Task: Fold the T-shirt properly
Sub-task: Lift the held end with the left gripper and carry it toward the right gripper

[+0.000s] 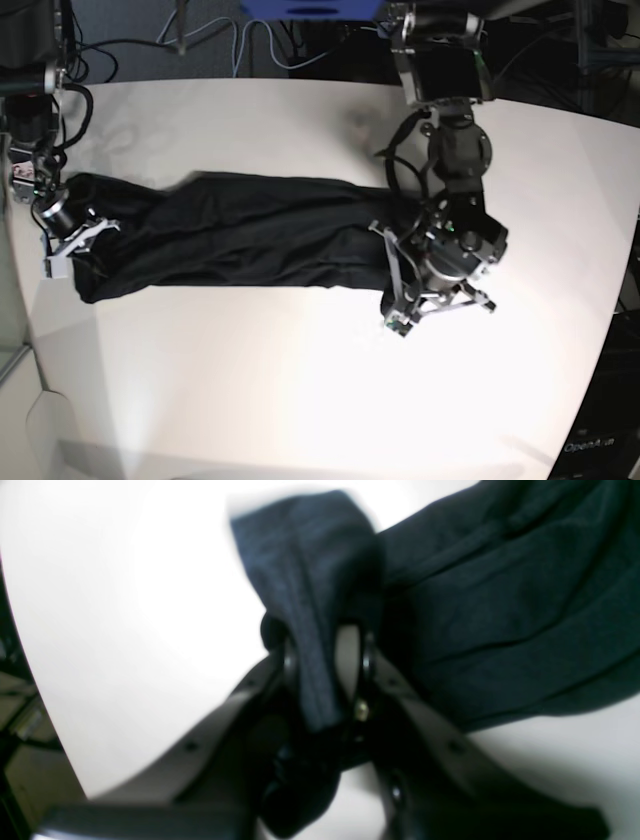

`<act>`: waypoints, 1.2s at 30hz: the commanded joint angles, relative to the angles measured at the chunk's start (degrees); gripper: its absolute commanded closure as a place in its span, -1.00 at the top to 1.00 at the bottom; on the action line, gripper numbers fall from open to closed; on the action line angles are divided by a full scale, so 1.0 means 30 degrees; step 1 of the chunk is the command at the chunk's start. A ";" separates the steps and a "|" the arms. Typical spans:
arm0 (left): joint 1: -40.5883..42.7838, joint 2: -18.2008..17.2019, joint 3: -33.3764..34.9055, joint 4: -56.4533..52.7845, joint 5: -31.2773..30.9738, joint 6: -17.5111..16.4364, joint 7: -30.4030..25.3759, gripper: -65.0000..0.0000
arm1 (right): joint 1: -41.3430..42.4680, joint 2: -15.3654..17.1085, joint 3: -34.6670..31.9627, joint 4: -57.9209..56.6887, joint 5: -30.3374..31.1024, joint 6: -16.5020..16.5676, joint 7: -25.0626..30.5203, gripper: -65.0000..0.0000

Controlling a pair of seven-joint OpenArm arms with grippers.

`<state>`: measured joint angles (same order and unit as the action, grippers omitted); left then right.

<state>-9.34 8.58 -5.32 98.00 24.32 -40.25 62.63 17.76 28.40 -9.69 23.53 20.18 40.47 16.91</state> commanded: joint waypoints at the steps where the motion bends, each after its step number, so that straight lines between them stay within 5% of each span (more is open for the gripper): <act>1: -0.0387 0.0140 0.0704 0.0404 -0.0530 0.0083 -0.0408 -0.94 | -0.0542 -0.0281 -0.0388 -0.0327 -0.2377 -0.0317 -0.3980 -1.00; 19: -0.0299 0.0140 0.4748 0.0258 -0.5893 0.0098 -0.0379 -0.95 | -0.0572 -0.0281 -0.0417 -0.0327 -0.2377 -0.0317 -0.3980 -1.00; 24: -0.0153 0.0140 0.4748 0.0229 -0.7475 0.2091 -0.0408 -0.95 | -0.0572 -0.0281 -0.0417 -0.0327 -0.2377 -0.0317 -0.3980 -1.00; 36: 0.0580 0.0140 0.4778 0.0199 -0.9937 0.4171 -0.0437 -0.95 | -0.0513 -0.0281 -0.1882 -0.0327 -0.2377 -0.0317 -0.3950 -1.00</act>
<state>-6.52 8.51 8.80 97.76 -4.47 -27.62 62.59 18.04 28.42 -14.06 23.64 21.89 40.27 17.89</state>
